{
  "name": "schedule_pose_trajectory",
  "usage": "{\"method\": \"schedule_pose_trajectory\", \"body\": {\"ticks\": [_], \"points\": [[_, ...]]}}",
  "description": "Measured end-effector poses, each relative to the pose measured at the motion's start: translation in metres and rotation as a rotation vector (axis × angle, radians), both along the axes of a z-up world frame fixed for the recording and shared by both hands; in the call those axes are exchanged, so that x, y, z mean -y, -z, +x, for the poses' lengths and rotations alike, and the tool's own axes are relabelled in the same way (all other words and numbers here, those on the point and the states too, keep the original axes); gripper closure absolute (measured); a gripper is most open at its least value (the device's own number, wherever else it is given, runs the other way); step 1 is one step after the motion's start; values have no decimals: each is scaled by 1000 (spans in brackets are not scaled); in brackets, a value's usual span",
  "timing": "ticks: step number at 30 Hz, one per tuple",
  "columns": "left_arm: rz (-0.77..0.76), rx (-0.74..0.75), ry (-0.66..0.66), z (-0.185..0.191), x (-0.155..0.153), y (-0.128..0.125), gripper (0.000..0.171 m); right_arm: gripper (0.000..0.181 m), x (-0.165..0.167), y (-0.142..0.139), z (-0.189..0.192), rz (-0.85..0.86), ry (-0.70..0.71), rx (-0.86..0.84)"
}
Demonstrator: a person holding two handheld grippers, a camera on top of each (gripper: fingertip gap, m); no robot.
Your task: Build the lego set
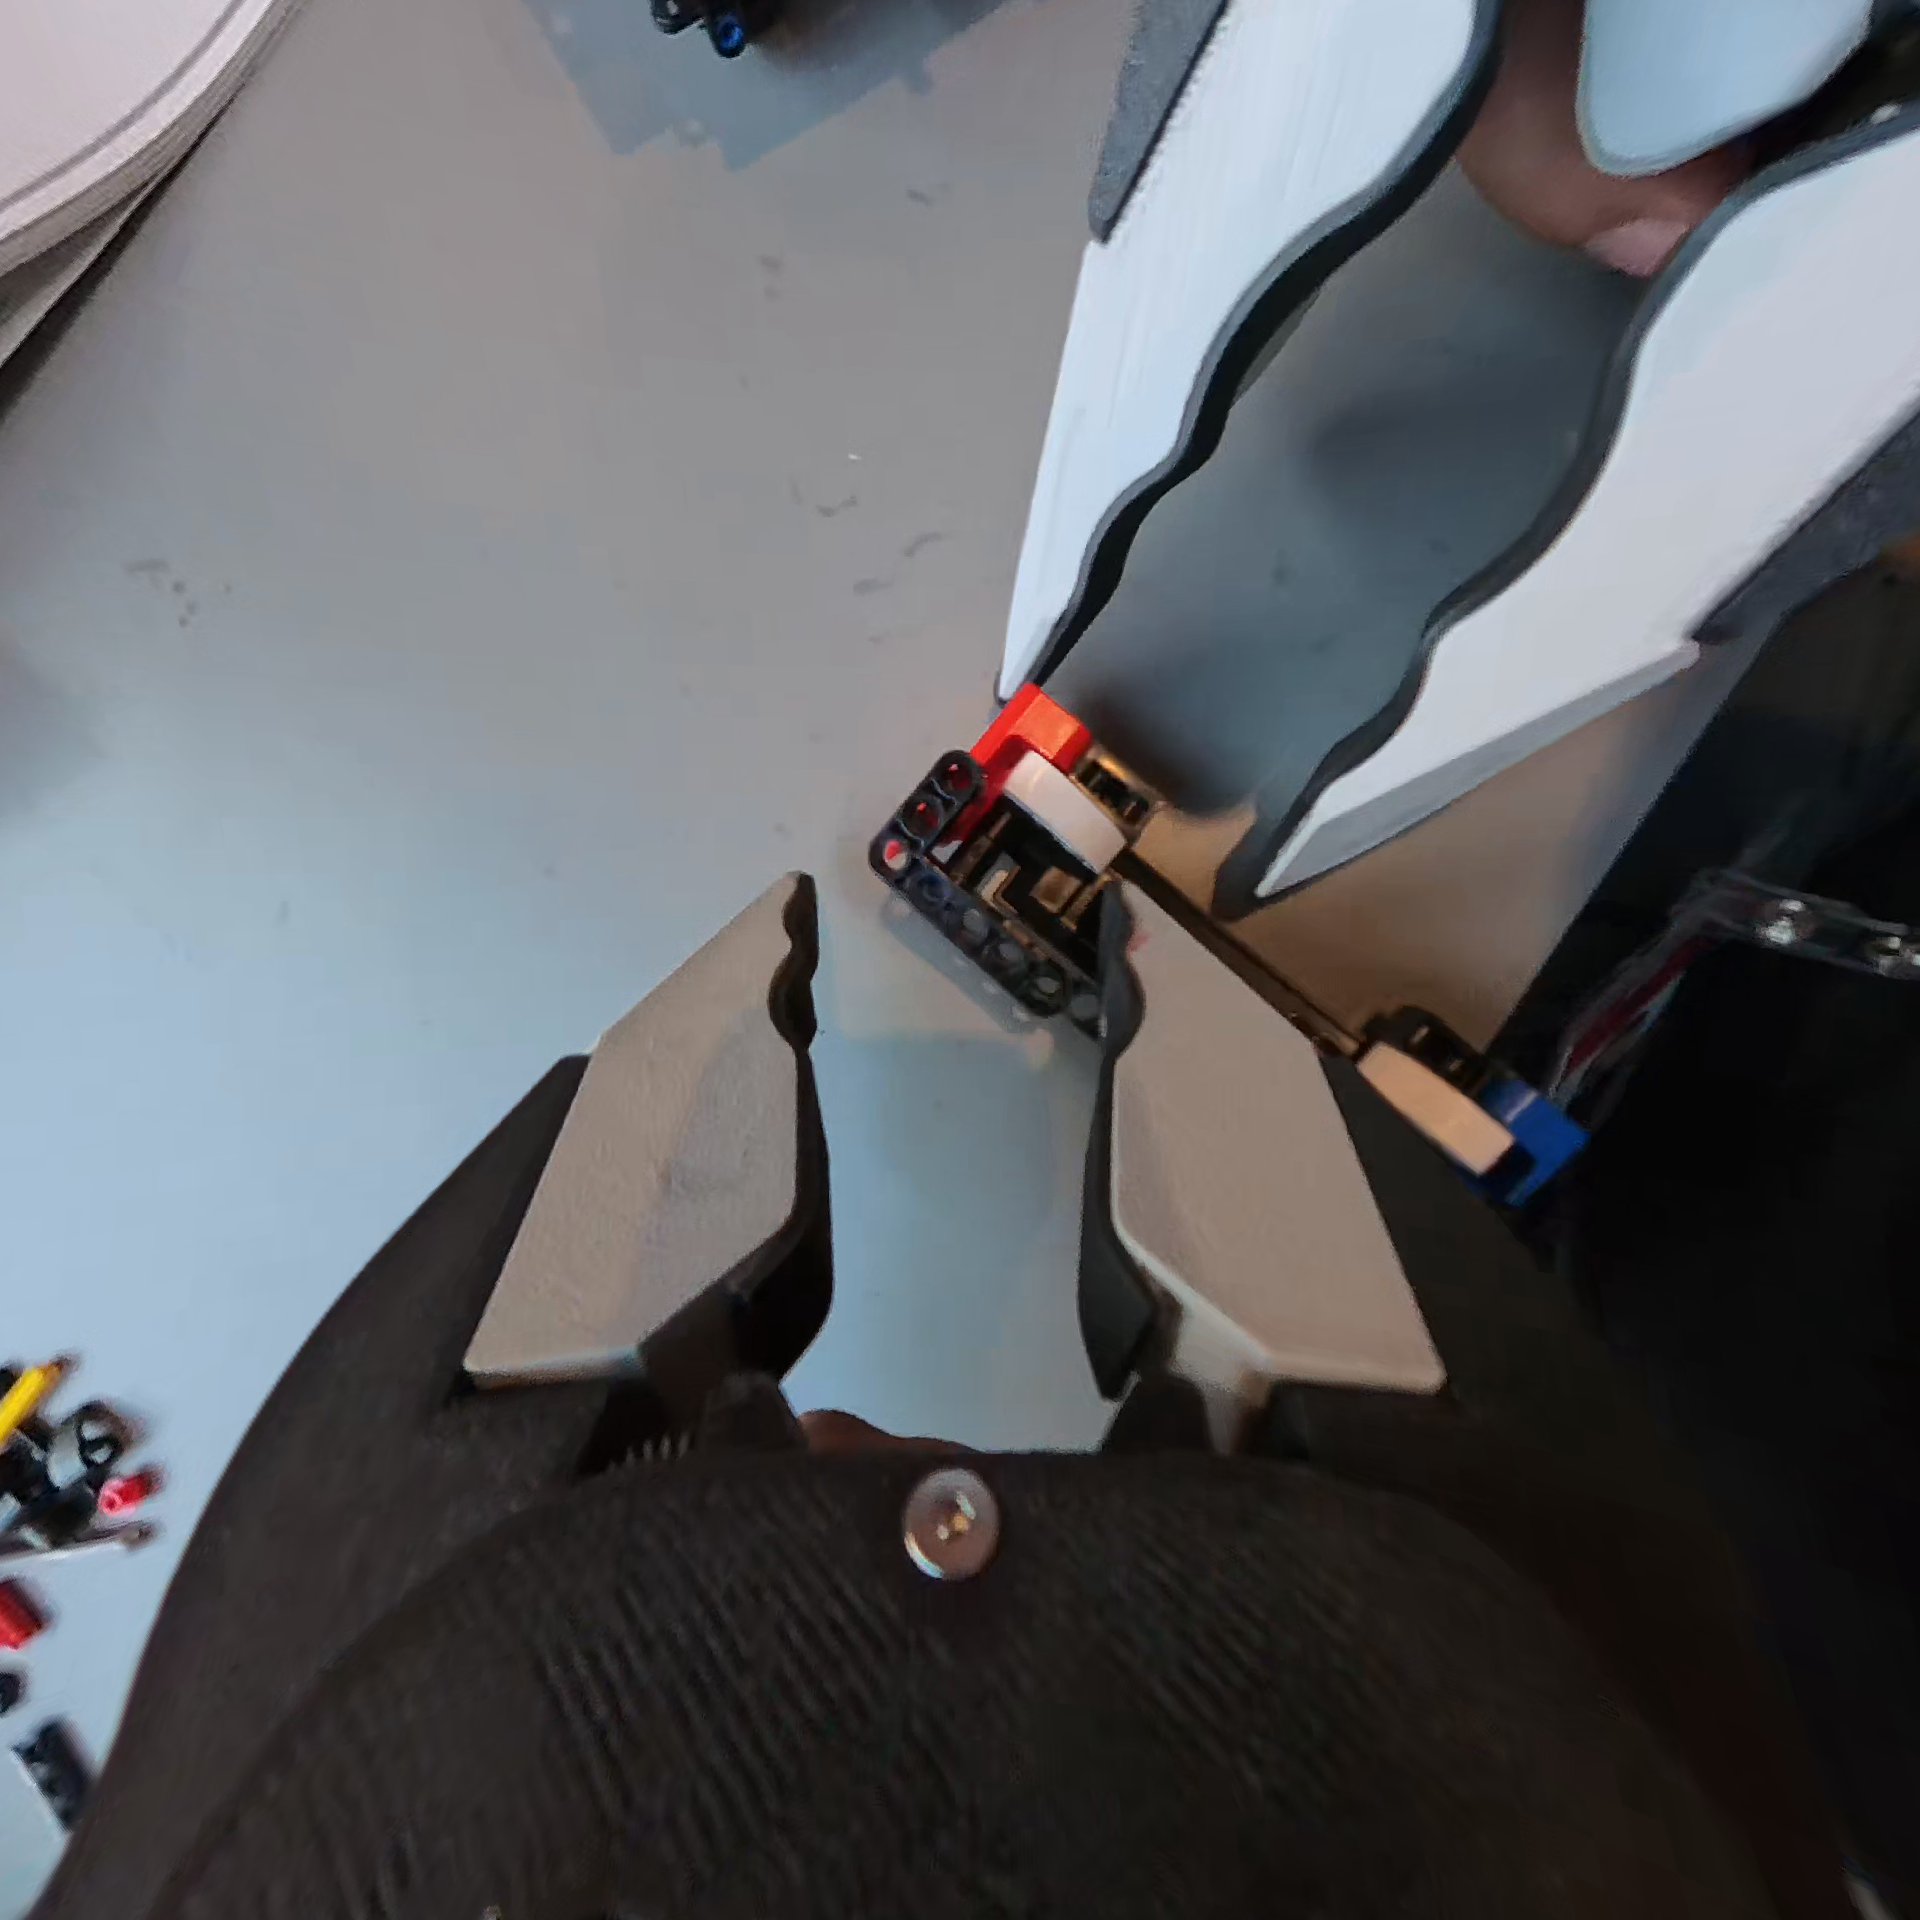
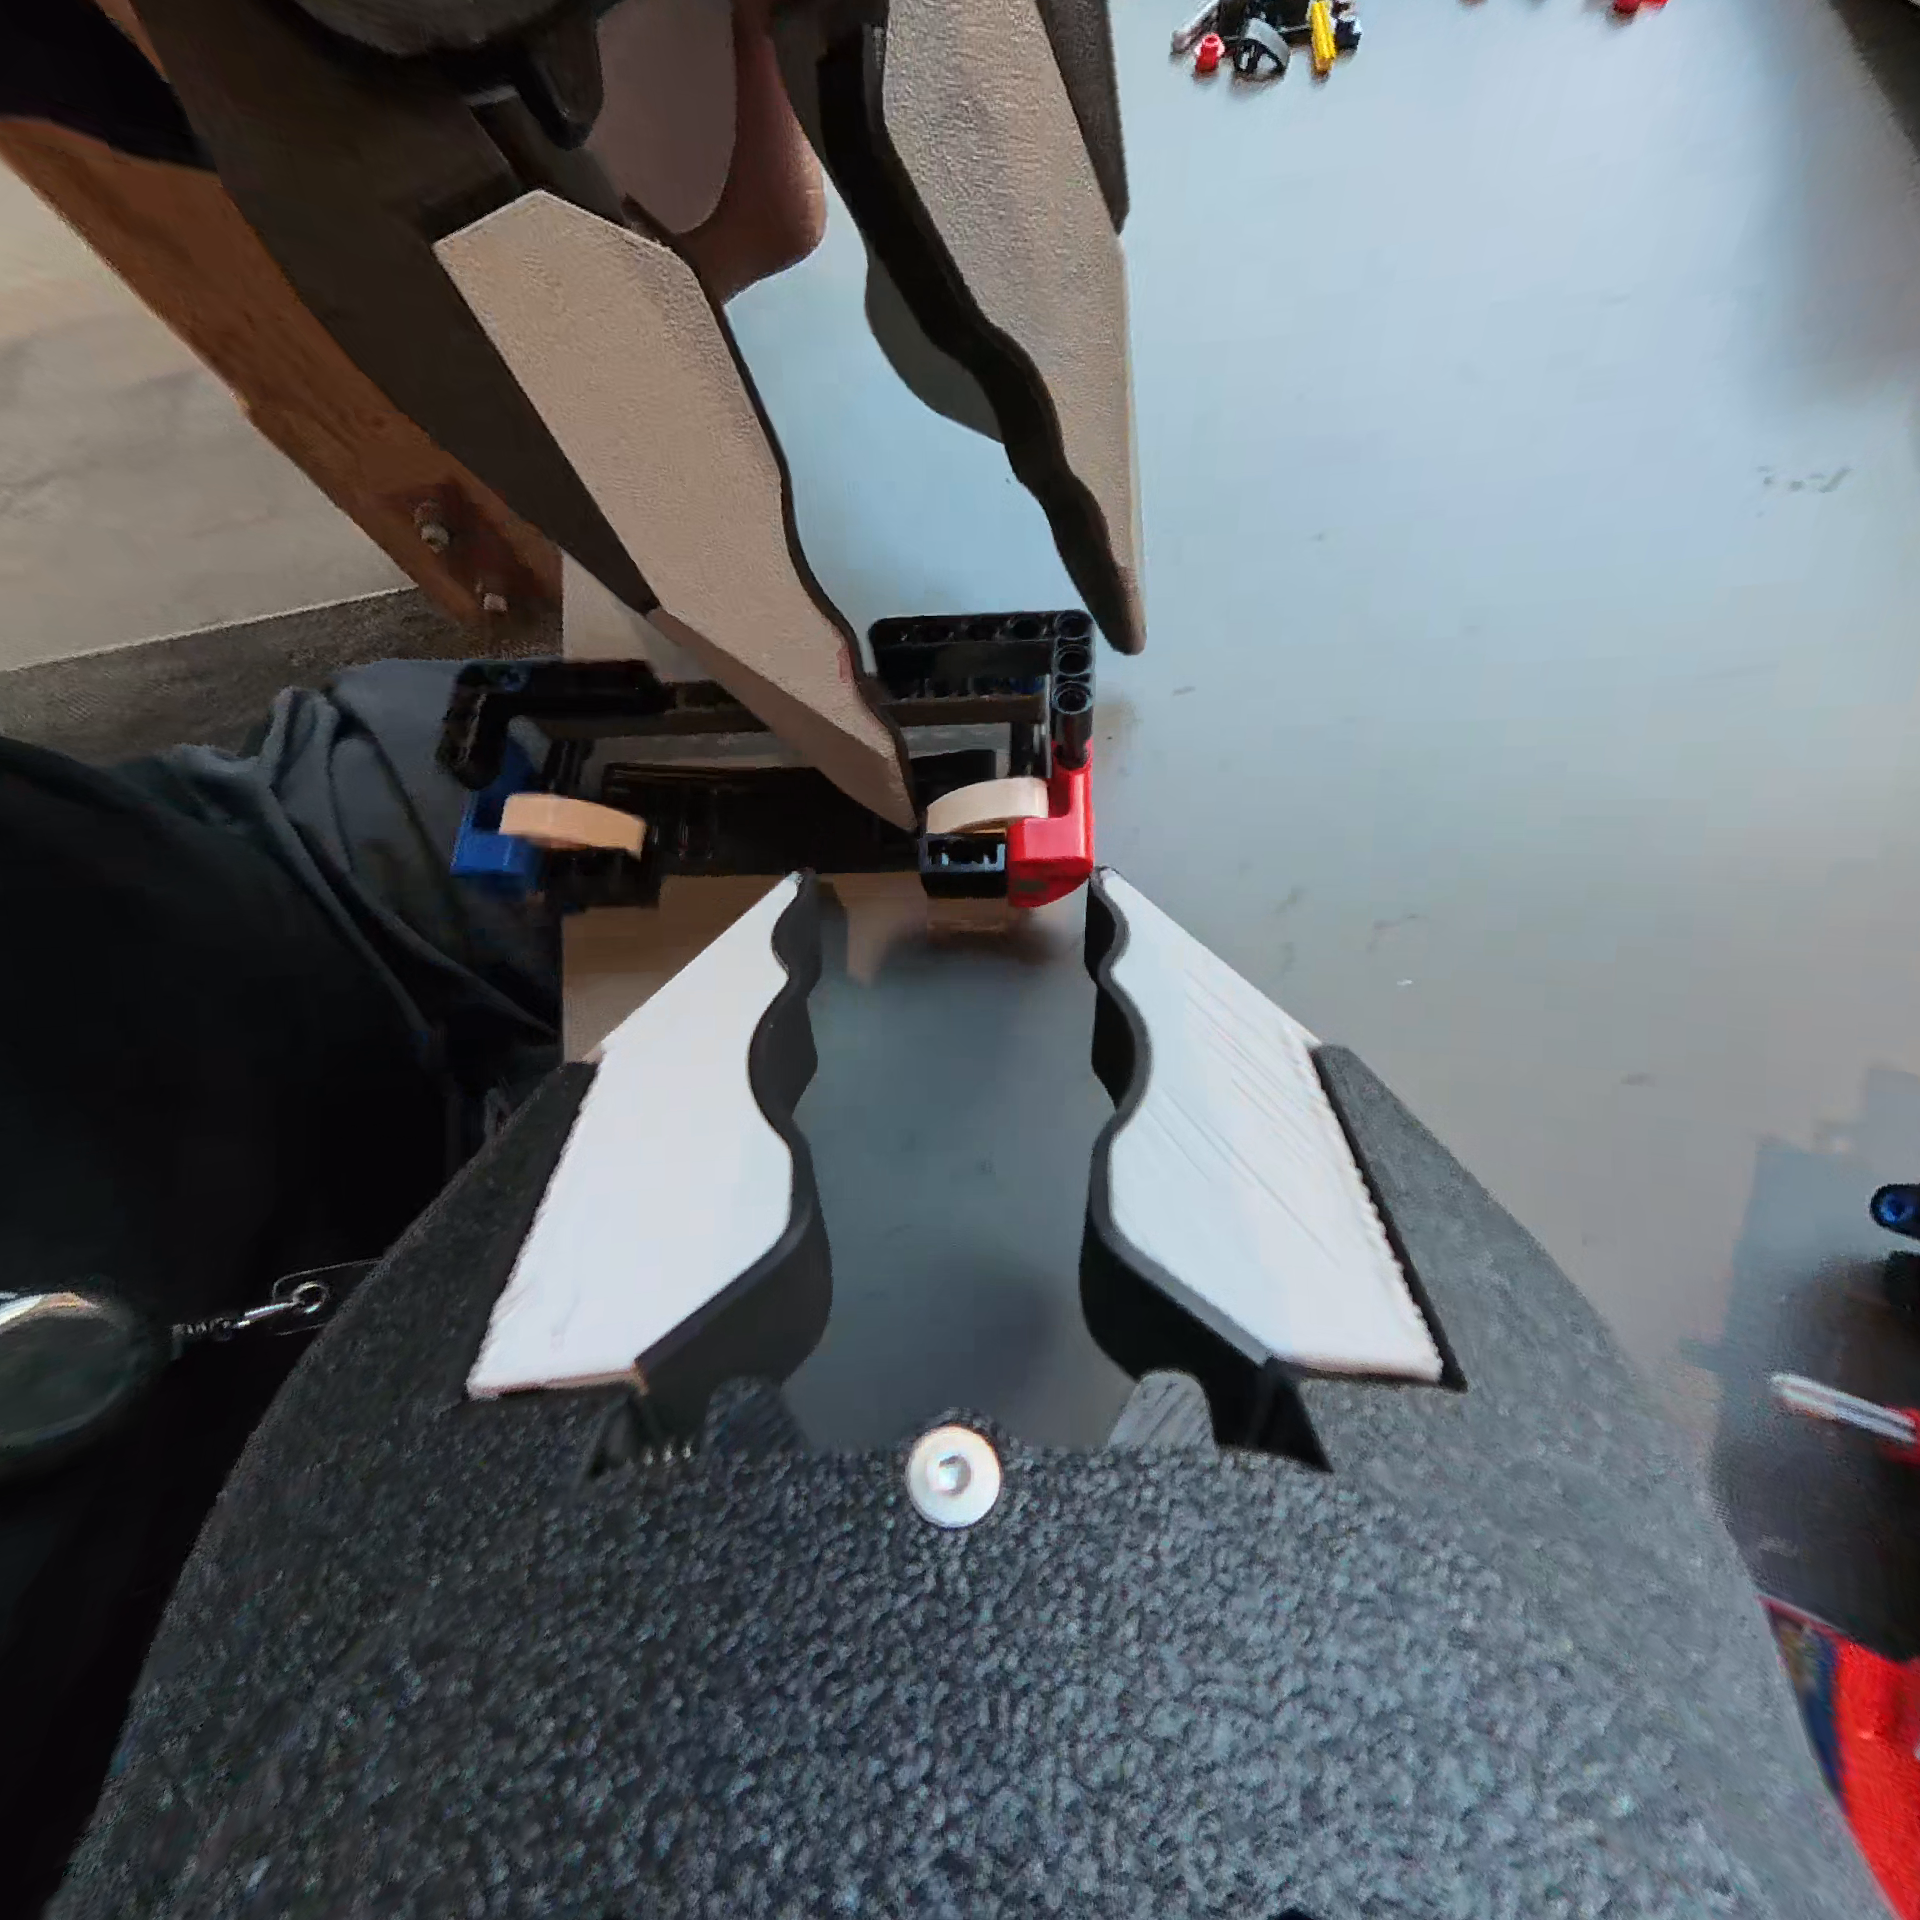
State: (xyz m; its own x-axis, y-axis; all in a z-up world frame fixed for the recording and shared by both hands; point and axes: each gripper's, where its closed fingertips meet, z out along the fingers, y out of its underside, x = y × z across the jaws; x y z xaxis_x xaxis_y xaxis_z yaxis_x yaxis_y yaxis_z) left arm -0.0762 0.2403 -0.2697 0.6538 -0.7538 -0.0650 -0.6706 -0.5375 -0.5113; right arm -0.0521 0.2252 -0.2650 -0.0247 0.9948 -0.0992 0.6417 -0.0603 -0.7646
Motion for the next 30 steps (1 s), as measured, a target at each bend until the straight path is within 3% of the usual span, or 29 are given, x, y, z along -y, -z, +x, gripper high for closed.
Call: {"method": "schedule_pose_trajectory", "body": {"ticks": [4,9,11,13,14,17,20,22,30], "points": [[-5,-76,37,-12,4,-3,115,135,-1,0,5,-25,26,6],[-28,90,-40,-3,20,-20,122,143,-17,-20,5,-84,70,-56],[-20,118,-75,-3,16,-21,129,153,-17,-27,1,-66,39,-55],[-26,108,-93,-3,12,-18,132,179,-20,-30,3,9,-26,-10],[-31,88,-97,-4,12,-15,135,180,-26,-33,3,30,-37,1],[-55,-11,-81,-11,17,-3,137,152,-31,-41,4,-114,-67,45],[-66,-45,-54,-11,22,3,149,159,-29,-42,0,-193,-78,49],[-46,-78,-43,-13,20,3,163,150,-30,-36,-2,-245,-31,55],[34,-61,57,-10,16,-4,167,139,-27,-35,-1,-661,107,-105]]}}
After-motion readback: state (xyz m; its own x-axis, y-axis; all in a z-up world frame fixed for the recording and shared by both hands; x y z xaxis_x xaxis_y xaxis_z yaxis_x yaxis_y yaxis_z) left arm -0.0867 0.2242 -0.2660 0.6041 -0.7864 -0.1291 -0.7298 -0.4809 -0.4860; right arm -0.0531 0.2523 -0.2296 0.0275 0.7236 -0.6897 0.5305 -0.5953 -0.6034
